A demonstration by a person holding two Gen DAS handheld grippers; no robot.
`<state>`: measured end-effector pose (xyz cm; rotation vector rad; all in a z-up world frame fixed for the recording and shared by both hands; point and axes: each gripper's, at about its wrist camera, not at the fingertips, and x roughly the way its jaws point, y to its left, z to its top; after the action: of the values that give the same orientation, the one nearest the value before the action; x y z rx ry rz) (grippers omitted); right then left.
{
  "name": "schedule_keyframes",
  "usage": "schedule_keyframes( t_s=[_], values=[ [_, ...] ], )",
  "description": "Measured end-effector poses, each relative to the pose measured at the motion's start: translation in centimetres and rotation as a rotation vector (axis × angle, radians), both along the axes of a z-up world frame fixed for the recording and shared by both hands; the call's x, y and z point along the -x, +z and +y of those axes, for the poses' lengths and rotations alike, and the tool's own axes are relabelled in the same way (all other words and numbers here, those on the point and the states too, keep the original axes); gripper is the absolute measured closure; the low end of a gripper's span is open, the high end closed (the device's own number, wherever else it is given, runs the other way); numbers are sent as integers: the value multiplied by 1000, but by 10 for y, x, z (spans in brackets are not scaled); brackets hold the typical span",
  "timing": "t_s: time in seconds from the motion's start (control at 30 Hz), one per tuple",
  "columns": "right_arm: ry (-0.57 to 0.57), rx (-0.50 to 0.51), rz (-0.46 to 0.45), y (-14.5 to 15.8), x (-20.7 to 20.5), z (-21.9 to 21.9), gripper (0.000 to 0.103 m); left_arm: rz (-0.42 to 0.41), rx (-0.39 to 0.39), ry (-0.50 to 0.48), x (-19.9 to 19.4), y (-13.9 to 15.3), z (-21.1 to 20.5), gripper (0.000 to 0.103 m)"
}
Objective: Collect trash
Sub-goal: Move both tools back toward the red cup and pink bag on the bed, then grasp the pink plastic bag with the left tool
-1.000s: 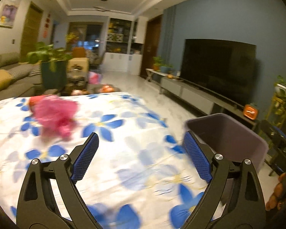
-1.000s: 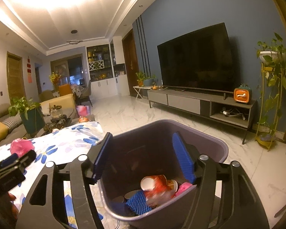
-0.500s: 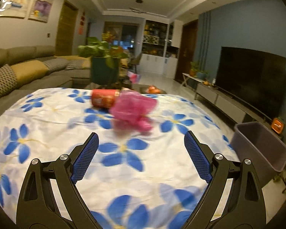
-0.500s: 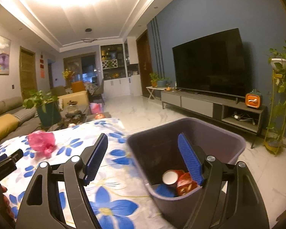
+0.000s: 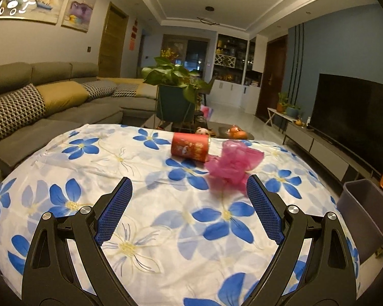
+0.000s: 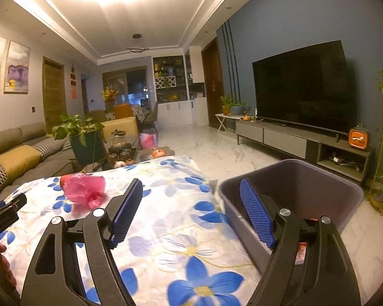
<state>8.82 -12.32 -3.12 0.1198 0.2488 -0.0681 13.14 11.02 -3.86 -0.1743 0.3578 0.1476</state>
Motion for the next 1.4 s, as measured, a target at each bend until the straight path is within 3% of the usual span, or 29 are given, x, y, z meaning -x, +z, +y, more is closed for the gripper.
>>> schedule_keyframes(
  t_s=[0.17, 0.53, 0.73, 0.83, 1.0, 1.1, 1.4],
  values=[
    [31, 12, -1, 1, -17, 19, 26, -4, 12, -24, -17, 1, 5, 14],
    [80, 0, 16, -7, -59, 40, 25, -4, -59, -134, -88, -3, -19, 16],
    [97, 2, 21, -8, -73, 43, 25, 84, -35, -184, -135, -19, -21, 35],
    [106, 5, 21, -8, -76, 47, 25, 127, -3, -206, -151, -26, -19, 51],
    [125, 10, 36, -10, -81, 52, 25, 156, 10, -259, -157, -35, -21, 87],
    [134, 9, 45, -11, -83, 56, 25, 147, 18, -267, -153, -35, -20, 99],
    [179, 7, 63, -7, -90, 73, 25, 78, 15, -200, -115, -13, 2, 100]
  ],
)
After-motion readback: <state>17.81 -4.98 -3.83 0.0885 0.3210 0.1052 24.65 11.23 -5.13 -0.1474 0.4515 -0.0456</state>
